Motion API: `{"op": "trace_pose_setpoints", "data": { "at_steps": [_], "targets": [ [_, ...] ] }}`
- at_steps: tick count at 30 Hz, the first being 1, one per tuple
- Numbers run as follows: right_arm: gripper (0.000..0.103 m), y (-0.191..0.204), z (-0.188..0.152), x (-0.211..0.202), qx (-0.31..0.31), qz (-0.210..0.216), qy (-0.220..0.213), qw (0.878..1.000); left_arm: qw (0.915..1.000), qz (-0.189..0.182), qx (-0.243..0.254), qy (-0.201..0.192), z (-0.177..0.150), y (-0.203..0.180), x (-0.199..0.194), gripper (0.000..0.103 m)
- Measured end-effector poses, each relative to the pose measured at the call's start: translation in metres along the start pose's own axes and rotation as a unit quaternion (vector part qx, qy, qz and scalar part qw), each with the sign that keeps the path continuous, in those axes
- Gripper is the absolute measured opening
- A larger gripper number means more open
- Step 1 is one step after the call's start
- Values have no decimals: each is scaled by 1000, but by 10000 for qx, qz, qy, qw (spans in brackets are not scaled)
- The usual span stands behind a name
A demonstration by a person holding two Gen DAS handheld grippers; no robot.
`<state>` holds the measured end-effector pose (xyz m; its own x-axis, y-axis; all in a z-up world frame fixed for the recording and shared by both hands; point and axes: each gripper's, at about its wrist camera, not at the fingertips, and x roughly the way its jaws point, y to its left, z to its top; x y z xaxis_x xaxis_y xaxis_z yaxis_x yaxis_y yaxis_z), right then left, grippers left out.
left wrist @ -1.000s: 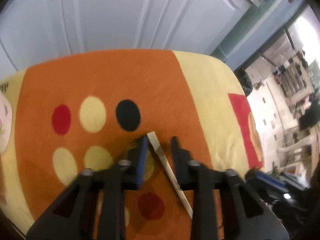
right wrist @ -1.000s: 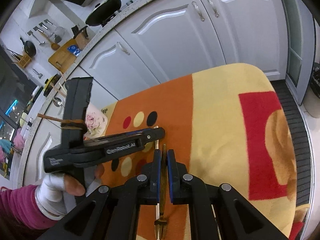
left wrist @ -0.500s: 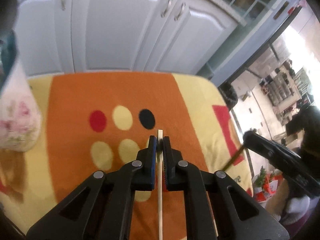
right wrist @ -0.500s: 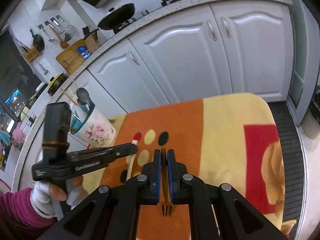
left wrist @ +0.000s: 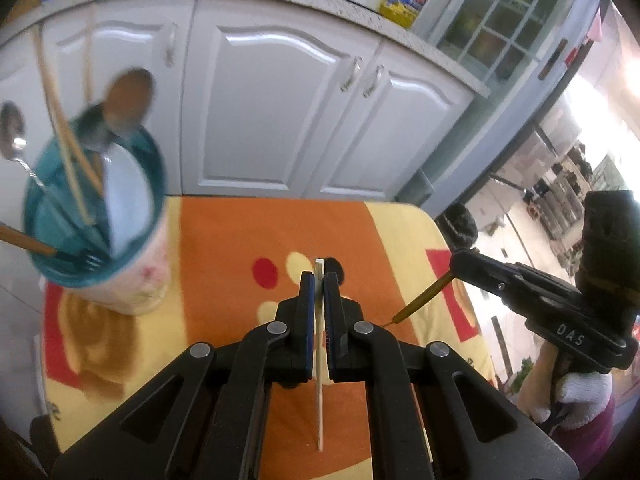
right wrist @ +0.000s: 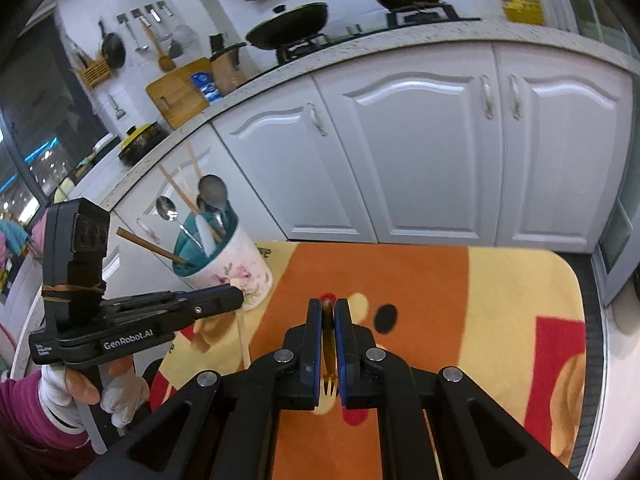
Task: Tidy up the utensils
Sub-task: 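Carry the chopstick with the left tool to the holder while the right tool carries the fork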
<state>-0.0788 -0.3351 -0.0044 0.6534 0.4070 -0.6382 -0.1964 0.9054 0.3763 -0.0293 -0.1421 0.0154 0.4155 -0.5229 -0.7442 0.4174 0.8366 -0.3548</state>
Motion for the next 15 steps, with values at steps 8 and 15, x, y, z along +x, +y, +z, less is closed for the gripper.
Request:
{"op": "trace_pose_setpoints", "data": {
  "at_steps": [8, 15],
  "targets": [
    [6, 31, 18, 9, -360, 87, 7, 9993, 9993, 88, -145, -319, 10, 19, -35, 3],
    [6, 62, 35, 11, -682, 141, -36, 9976, 9976, 4, -304, -623, 23, 35, -69, 3]
  ]
}}
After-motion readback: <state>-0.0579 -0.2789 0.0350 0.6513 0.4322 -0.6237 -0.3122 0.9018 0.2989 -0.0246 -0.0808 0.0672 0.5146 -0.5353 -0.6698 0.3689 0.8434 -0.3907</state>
